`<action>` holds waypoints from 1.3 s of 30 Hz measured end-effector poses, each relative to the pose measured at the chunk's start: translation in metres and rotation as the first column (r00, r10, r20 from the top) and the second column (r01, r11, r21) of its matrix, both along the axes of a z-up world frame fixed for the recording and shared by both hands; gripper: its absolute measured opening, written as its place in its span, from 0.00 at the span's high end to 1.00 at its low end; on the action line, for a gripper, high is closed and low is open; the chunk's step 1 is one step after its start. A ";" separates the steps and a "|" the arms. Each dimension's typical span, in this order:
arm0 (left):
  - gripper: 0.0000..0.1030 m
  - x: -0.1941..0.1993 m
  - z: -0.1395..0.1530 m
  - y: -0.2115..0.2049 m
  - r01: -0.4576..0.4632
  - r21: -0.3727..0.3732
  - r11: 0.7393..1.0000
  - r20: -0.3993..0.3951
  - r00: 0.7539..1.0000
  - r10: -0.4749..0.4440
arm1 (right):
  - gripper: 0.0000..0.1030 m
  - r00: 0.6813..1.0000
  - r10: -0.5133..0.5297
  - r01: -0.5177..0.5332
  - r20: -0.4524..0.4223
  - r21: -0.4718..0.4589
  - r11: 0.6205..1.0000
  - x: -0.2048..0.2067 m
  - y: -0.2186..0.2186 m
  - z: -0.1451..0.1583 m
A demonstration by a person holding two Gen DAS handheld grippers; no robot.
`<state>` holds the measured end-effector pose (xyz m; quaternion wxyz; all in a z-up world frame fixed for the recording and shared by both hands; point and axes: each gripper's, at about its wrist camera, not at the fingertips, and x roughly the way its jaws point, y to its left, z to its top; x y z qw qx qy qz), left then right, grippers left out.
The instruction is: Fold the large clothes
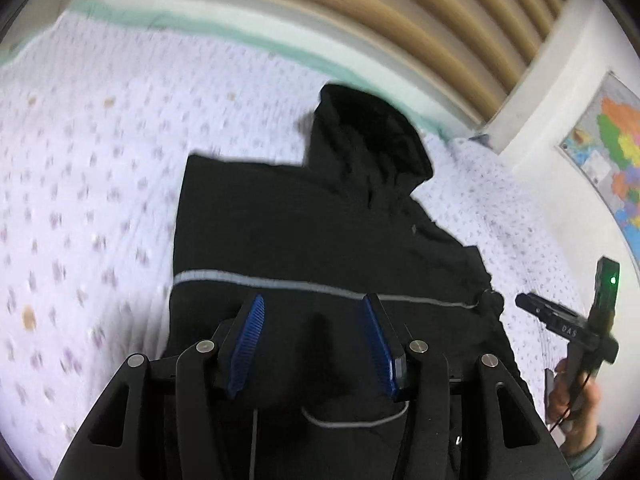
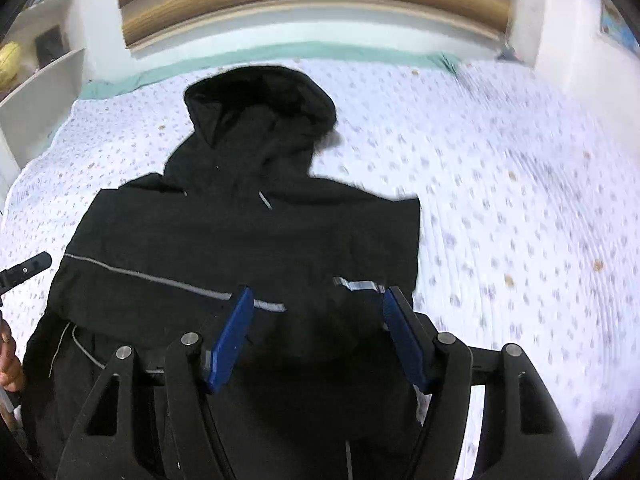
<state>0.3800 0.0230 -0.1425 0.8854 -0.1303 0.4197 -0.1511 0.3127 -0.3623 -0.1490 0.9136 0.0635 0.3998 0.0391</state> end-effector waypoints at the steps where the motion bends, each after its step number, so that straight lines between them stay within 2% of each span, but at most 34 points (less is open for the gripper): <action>1: 0.50 0.003 -0.005 -0.002 -0.003 0.015 1.000 -0.010 1.000 0.003 | 0.30 1.000 0.008 -0.008 -0.021 0.023 1.000 -0.001 0.002 -0.005; 3: 0.50 0.008 -0.029 -0.006 0.011 0.056 0.998 -0.031 0.999 -0.010 | 0.30 0.998 0.025 -0.023 -0.059 0.036 0.999 0.005 0.005 -0.024; 5: 0.50 0.016 -0.062 -0.012 0.035 0.067 0.997 -0.068 0.997 -0.031 | 0.31 0.995 0.026 -0.028 -0.099 -0.024 0.999 0.016 0.013 -0.052; 7: 0.50 0.014 -0.070 -0.009 0.035 0.037 0.999 -0.051 0.998 -0.033 | 0.26 0.986 0.041 -0.046 -0.162 -0.027 0.999 0.029 0.017 -0.090; 8: 0.50 0.012 -0.067 -0.008 0.035 0.028 0.999 -0.039 0.999 -0.034 | 0.23 0.989 0.037 -0.037 -0.145 0.000 0.999 0.030 0.016 -0.100; 12: 0.50 0.000 -0.066 0.001 0.040 -0.030 0.999 0.017 0.999 -0.039 | 0.22 0.998 0.025 -0.024 -0.057 0.015 1.000 0.017 0.013 -0.098; 15: 0.50 -0.002 -0.066 0.003 0.033 -0.057 0.998 0.025 0.999 -0.031 | 0.21 1.000 0.022 -0.022 -0.001 0.038 0.999 0.007 0.010 -0.101; 17: 0.50 0.001 -0.064 -0.001 0.028 -0.028 0.999 0.012 1.000 -0.028 | 0.21 1.000 0.018 -0.018 -0.003 0.047 0.999 0.007 0.012 -0.100; 20: 0.50 0.002 -0.048 -0.015 0.029 0.097 0.995 -0.026 0.999 -0.026 | 0.21 0.999 0.026 -0.025 -0.036 0.025 0.999 0.015 0.018 -0.100; 23: 0.50 0.010 -0.014 -0.021 0.045 0.134 0.990 -0.092 0.995 -0.033 | 0.22 0.991 0.035 -0.030 -0.131 0.039 0.999 0.023 0.012 -0.082; 25: 0.50 0.018 0.028 -0.028 0.054 0.148 0.987 -0.077 0.996 -0.043 | 0.22 0.987 0.047 -0.037 -0.151 0.065 0.997 0.027 0.004 -0.050; 29: 0.49 0.052 0.116 -0.048 0.064 0.147 0.987 0.025 0.997 -0.069 | 0.22 0.996 0.035 -0.033 -0.081 0.033 0.999 0.049 -0.011 0.036; 32: 0.45 0.096 0.156 -0.068 0.064 0.164 0.984 0.063 0.995 -0.075 | 0.21 1.000 0.018 -0.016 -0.019 0.063 0.998 0.085 -0.019 0.089; 35: 0.45 0.147 0.172 -0.091 0.074 0.205 0.976 0.037 0.996 -0.084 | 0.20 1.000 -0.023 0.024 -0.004 0.056 0.998 0.127 -0.019 0.118; 37: 0.45 0.186 0.168 -0.105 0.094 0.229 0.969 0.022 0.995 -0.102 | 0.20 1.000 -0.026 0.027 -0.013 0.090 0.996 0.157 -0.018 0.119; 39: 0.45 0.227 0.150 -0.115 0.105 0.246 0.964 -0.013 0.994 -0.105 | 0.20 0.999 -0.026 0.031 -0.045 0.105 0.994 0.190 -0.014 0.107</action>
